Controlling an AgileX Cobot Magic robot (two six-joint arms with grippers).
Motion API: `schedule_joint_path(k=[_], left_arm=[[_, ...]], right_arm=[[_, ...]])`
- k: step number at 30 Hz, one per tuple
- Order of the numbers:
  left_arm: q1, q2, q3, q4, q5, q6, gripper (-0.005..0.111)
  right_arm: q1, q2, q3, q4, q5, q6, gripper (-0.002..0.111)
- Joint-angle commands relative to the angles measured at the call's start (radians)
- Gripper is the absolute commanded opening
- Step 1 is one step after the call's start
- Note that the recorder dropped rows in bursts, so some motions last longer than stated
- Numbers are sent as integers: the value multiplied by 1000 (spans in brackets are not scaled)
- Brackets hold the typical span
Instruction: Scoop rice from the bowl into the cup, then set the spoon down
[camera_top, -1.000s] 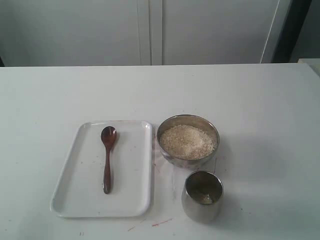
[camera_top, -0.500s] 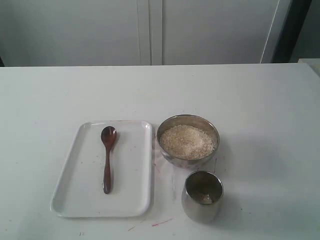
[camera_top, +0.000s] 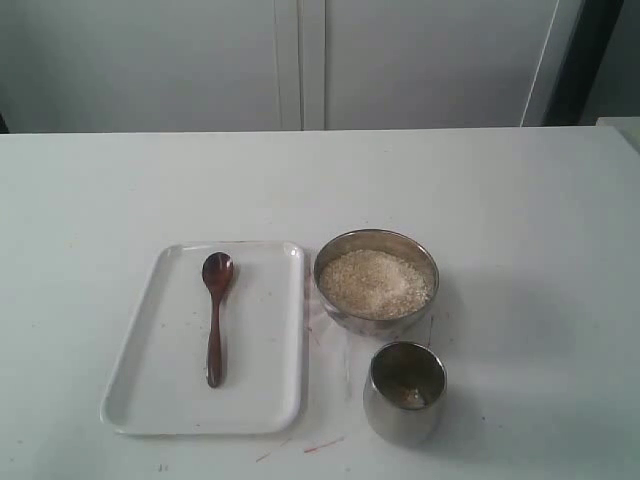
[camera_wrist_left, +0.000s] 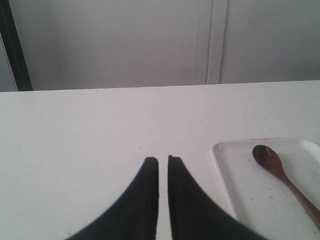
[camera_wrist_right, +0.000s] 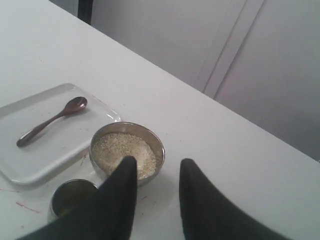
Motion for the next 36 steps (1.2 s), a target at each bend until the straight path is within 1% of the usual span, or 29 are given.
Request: schedule_joint_path(k=[1,2,3,6,13,18,22,25,27,30,36], left_arm=[[-5,-1,-7,-3,-4,-4,14],[-5,-1,-7,-3,-4,-4,14],[-5,-1,-7,-3,-4,-4,14],[-5,-1,-7,-3,-4,-4,14],[-5,-1,-7,-3,-4,-4,14],[-5,-1,-7,-3,-4,-4,14],[-5,-1,-7,-3,-4,-4,14],[-5,-1,-7,-3,-4,-4,14],[-5,-1,-7,-3,-4,-4,14],[-5,-1,-7,-3,-4,-4,14],[-5,-1,-7,-3,-4,-4,14]], right_arm=[[-4,-4,5,47,-30,3,29],[-4,-4,5,70,-44,3,29],[-24,-7,7,80,-55,3,29],[-111,-15,42,131,-191,3,29],[-391,-15,171,308,-606,3,29],[-548,-15,241,328,-812,3,29],[-656,-33,271,331,-876,3,29],[-728,-84,304,361,-875,3,29],[-776,-131,336,417,-875,3,29],[-844,-199,386,427,-875,-2,29],[-971,-283,466,506,-882,-78,29]])
